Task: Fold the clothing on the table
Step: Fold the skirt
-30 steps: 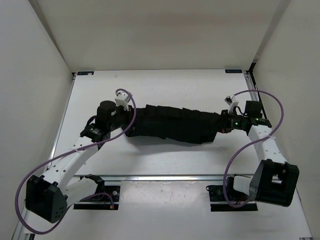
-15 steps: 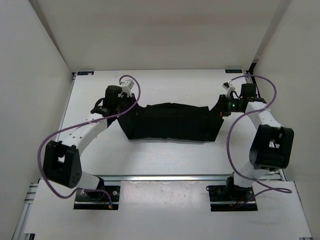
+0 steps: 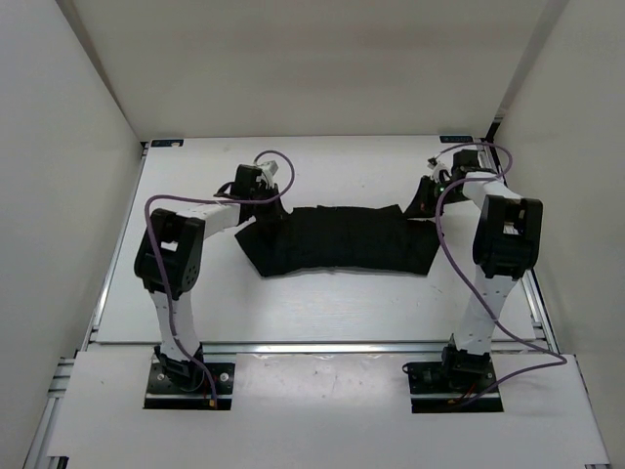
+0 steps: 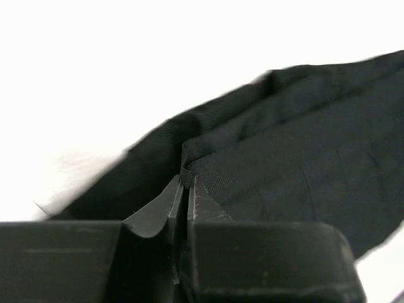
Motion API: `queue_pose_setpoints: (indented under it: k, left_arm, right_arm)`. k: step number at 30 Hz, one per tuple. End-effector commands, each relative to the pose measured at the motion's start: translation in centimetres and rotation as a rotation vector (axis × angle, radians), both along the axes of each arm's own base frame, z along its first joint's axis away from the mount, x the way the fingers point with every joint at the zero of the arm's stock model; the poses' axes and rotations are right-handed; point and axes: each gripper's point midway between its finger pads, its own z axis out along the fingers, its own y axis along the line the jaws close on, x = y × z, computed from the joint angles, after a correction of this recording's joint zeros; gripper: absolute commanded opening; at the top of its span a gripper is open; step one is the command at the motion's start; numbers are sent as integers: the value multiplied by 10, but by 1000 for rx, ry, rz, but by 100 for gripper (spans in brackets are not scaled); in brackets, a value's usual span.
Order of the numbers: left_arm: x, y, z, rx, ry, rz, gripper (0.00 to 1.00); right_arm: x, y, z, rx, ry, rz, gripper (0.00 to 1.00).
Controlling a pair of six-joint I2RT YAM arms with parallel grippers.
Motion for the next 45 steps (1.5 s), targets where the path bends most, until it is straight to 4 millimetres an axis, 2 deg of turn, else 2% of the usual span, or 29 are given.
queue_pose_setpoints:
  k: [1,2,4,6,7,8,9,10,11,13,14,16,18,21,22,23,24,25,28,30,33,36,38,40,41,42,43,44,45]
  left_arm:
    - [32,34,10,43,-75,120,15]
    - [37,37,14,40,-95,138,27]
    - [35,41,19,60,-115,156,28]
    - [38,49,48,94,-183,188,31]
    - [36,52,66,124,-223,204,32]
    - [34,52,83,126,-261,211,38]
    - [28,47,109,107,-333,216,57]
    - [19,38,134,81,-409,203,70]
    - [11,27,143,69,-432,175,98]
    - [8,14,183,25,-515,166,98]
    - [9,13,190,15,-505,170,99]
    - [-3,-9,194,-60,-460,74,99]
    - [-19,-26,190,-129,-439,-8,99]
    - [-54,-51,151,-223,-395,-100,99]
    - [-65,-59,139,-279,-383,-150,99]
    - [-73,-62,125,-332,-353,-161,98]
    - [-75,-61,117,-364,-327,-146,95]
    - [-76,-58,100,-368,-303,-137,91]
    - [-75,-52,56,-313,-199,-118,82]
    - [-79,-50,34,-270,-144,-109,81]
    - [-81,-34,10,-229,-97,-52,80]
    - [-84,-19,-17,-170,-27,-15,74]
    - [-83,-13,-20,-156,-19,-3,71]
    - [-82,-13,-11,-173,-33,0,67]
    - [-78,-14,2,-189,-67,4,66]
    - [-77,-19,26,-219,-126,-4,65]
    - [-78,-26,40,-236,-161,-13,65]
    - [-77,-31,66,-260,-229,-22,64]
    - [-82,-42,87,-280,-275,-49,62]
  right_arm:
    - [27,-39,3,-162,-19,-96,19]
    - [30,-40,8,-181,-31,-99,23]
    - [34,-48,16,-236,-52,-115,44]
    - [33,-53,31,-272,-94,-129,56]
    - [33,-55,50,-274,-147,-138,55]
    - [27,-48,70,-247,-219,-117,55]
    - [18,-39,73,-193,-259,-74,49]
    - [8,-26,95,-162,-316,-43,38]
    - [-5,-12,103,-131,-376,31,27]
    - [-32,29,104,-82,-396,176,7]
    - [-50,57,103,-47,-396,276,0]
    - [-67,84,99,11,-386,373,0]
    - [-90,108,87,131,-309,448,0]
    - [-106,126,68,289,-206,453,0]
    - [-104,126,69,333,-194,444,0]
    - [-102,127,56,349,-147,435,0]
    - [-100,128,47,377,-99,427,0]
    - [-98,129,50,411,-46,401,0]
    - [-92,121,5,401,159,308,0]
    - [-91,110,-17,327,241,240,0]
    - [-86,90,-37,237,264,148,0]
    - [-79,71,-45,176,278,69,0]
    - [-77,62,-48,122,283,52,0]
    - [-74,61,-38,120,244,72,0]
    - [-72,65,-27,127,192,100,0]
    - [-73,71,-21,129,158,125,0]
    - [-73,82,1,157,64,175,0]
    - [-74,87,18,160,-16,204,0]
    - [-77,100,29,163,-60,251,0]
